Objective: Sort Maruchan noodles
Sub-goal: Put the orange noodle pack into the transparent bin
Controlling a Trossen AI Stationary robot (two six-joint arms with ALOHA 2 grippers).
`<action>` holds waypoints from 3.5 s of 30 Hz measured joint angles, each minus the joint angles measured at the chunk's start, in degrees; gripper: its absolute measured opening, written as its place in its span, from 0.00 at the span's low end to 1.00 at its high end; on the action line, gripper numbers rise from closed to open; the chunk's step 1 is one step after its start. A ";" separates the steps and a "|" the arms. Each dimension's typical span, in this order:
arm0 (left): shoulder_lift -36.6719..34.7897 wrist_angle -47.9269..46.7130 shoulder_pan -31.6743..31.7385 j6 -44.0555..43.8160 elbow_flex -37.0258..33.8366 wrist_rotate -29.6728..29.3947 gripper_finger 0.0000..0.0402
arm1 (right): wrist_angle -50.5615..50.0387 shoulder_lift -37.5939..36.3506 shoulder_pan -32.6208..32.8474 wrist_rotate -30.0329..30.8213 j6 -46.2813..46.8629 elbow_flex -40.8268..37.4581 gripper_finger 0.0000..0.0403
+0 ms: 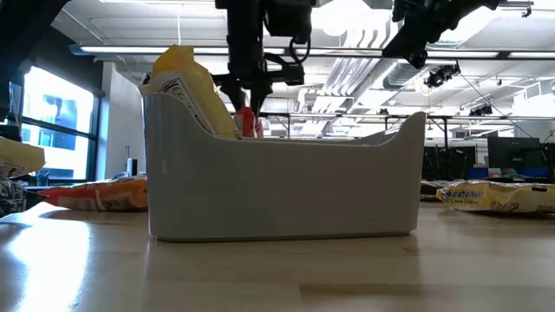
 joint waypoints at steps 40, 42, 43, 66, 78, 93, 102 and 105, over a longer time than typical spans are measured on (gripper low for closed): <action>-0.04 -5.99 -4.74 -0.19 0.02 -0.57 0.10 | 27.14 14.01 19.26 18.14 29.76 -14.08 0.04; -0.07 -6.13 -4.81 -0.39 0.02 -0.61 0.14 | 27.14 14.01 19.26 18.16 29.35 -14.08 0.04; -0.08 -6.11 -4.88 -0.39 0.02 -0.65 0.15 | 27.14 14.01 19.26 18.18 29.18 -14.08 0.04; -0.09 -5.25 -5.00 3.61 0.04 -1.61 0.05 | 27.08 13.97 19.26 18.12 28.29 -14.08 0.04; -0.09 -5.03 -3.86 3.95 0.04 3.06 0.32 | 27.08 13.97 19.26 18.03 28.27 -14.08 0.04; -0.09 3.26 1.14 12.49 0.04 4.03 0.44 | 27.08 13.97 19.26 17.55 26.99 -14.08 0.04; -0.09 2.75 2.91 13.35 0.04 6.60 0.21 | 27.10 13.97 19.26 17.57 26.76 -14.08 0.04; -0.09 2.77 2.85 14.51 0.04 6.62 0.11 | 27.10 13.97 19.26 17.59 25.82 -14.08 0.04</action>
